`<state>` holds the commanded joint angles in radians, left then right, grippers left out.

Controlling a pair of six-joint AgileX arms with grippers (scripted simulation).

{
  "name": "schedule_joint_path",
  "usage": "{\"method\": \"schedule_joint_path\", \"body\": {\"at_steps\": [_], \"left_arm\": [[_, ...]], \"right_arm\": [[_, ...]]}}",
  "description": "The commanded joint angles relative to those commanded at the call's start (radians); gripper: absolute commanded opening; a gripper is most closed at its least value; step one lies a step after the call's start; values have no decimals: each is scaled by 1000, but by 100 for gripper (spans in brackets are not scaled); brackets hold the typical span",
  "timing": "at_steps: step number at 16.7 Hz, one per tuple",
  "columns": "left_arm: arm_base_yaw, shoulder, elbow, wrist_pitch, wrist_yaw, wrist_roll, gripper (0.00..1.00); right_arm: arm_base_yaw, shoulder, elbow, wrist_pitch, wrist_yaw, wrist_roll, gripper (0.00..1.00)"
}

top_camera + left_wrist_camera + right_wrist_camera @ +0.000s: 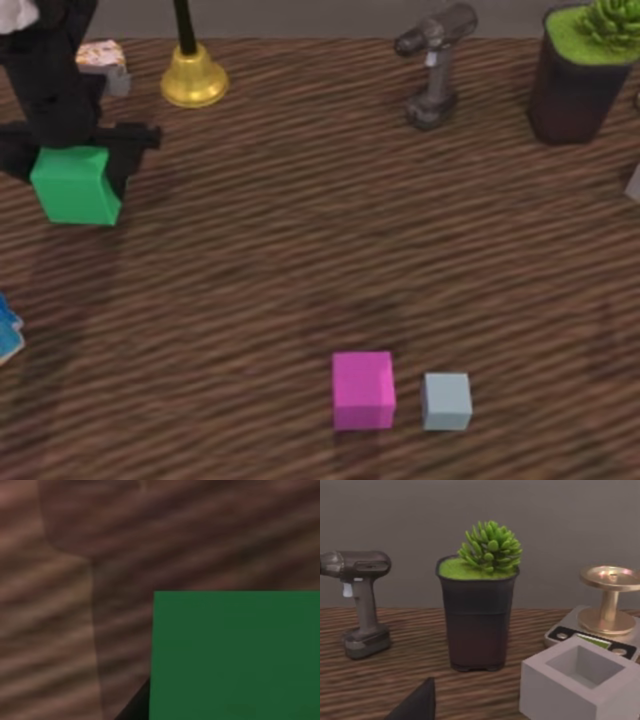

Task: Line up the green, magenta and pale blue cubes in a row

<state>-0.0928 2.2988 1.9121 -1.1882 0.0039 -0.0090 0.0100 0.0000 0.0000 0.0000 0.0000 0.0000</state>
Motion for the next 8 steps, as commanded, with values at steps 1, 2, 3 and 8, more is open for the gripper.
{"method": "schedule_joint_path", "body": {"at_steps": [1,2,3,8], "left_arm": [[2,-9,22,-30,0,0,0],[4,-16,39,-50,0,0,0],[5,-21,48,-60,0,0,0],[-14,-30,32,-55,-1,-13,0]], "right_arm": [[0,0,0,0,0,0,100],[0,0,0,0,0,0,100],[0,0,0,0,0,0,100],[0,0,0,0,0,0,100]]}}
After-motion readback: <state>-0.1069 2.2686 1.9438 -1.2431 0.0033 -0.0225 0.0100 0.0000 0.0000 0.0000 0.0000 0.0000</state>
